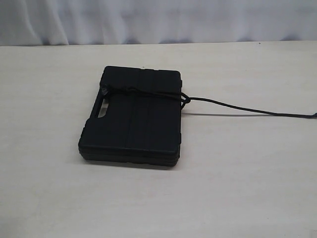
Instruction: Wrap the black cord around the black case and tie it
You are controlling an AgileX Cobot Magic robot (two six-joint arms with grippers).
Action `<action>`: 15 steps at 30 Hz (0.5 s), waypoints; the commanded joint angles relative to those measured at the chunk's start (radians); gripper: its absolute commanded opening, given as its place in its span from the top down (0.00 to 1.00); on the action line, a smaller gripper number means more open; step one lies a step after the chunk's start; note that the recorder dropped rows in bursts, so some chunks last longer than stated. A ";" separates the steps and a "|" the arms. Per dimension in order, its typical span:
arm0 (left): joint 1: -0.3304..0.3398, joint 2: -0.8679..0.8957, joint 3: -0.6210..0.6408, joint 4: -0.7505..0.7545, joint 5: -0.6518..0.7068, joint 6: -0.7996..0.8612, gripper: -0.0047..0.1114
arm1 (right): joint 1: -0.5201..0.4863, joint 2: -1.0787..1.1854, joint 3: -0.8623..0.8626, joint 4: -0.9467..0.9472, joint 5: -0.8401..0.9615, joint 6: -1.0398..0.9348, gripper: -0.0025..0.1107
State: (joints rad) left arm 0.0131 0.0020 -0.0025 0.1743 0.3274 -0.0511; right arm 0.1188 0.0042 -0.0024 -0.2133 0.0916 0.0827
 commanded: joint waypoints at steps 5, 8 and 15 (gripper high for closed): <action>0.004 -0.002 0.002 0.000 -0.004 0.002 0.96 | 0.000 -0.004 0.002 -0.008 0.149 -0.019 0.94; 0.004 -0.002 0.002 0.000 -0.004 0.002 0.96 | 0.000 -0.004 0.002 0.000 0.191 -0.019 0.94; 0.004 -0.002 0.002 0.000 -0.004 0.002 0.96 | 0.000 -0.004 0.002 0.019 0.226 -0.039 0.94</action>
State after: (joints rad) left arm 0.0131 0.0020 -0.0025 0.1743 0.3274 -0.0493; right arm 0.1188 0.0042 -0.0024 -0.2041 0.3122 0.0661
